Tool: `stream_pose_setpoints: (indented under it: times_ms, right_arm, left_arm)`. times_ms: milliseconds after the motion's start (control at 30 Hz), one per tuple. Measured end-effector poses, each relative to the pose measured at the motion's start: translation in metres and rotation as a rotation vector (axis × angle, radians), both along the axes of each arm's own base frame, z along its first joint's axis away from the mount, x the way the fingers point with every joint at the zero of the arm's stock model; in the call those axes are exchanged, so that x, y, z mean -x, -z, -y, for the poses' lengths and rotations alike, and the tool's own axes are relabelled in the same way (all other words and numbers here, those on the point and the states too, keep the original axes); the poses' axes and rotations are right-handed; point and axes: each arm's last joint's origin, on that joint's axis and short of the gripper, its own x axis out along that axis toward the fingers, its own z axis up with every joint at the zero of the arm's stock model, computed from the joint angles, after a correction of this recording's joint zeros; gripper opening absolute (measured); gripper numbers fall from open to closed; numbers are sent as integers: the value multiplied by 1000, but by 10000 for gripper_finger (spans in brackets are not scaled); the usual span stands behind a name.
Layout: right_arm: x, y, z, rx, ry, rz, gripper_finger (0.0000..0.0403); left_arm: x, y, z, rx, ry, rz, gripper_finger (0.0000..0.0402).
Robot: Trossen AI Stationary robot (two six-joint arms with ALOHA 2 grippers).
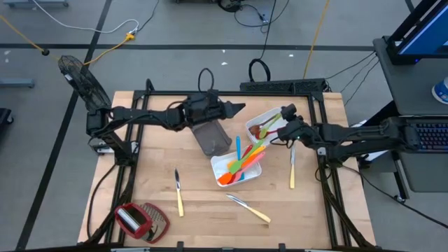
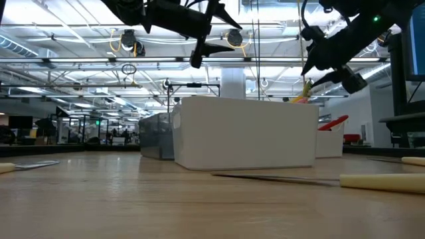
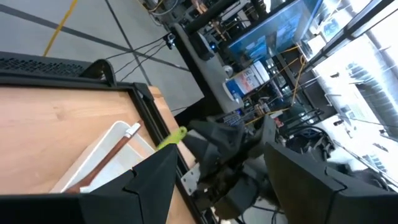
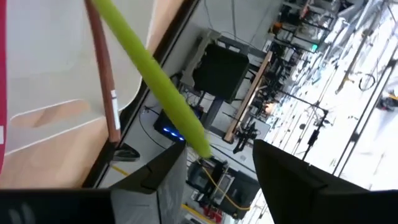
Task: Pick & Place Kitchen Items
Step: Put the green spoon into the top white bin, then put the white table knife into the black bin
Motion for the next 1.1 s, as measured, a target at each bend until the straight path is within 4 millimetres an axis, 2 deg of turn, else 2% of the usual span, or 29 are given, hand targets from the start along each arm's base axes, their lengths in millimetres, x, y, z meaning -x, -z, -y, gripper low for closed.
stream_pose_setpoints:
  times_ms: [433,700,967,1100]
  right_arm:
    - [25,-23,-1,0,132,290,174]
    - [40,-22,-1,6,315,456,163]
    - [46,-18,-2,-123,418,727,149]
    - [48,-19,-4,-319,415,921,145]
  left_arm:
    - [-5,0,24,46,64,21,248]
    - [-7,-3,34,65,87,52,248]
    - [-6,-3,31,-20,82,25,248]
    - [-1,-6,22,-112,62,-20,248]
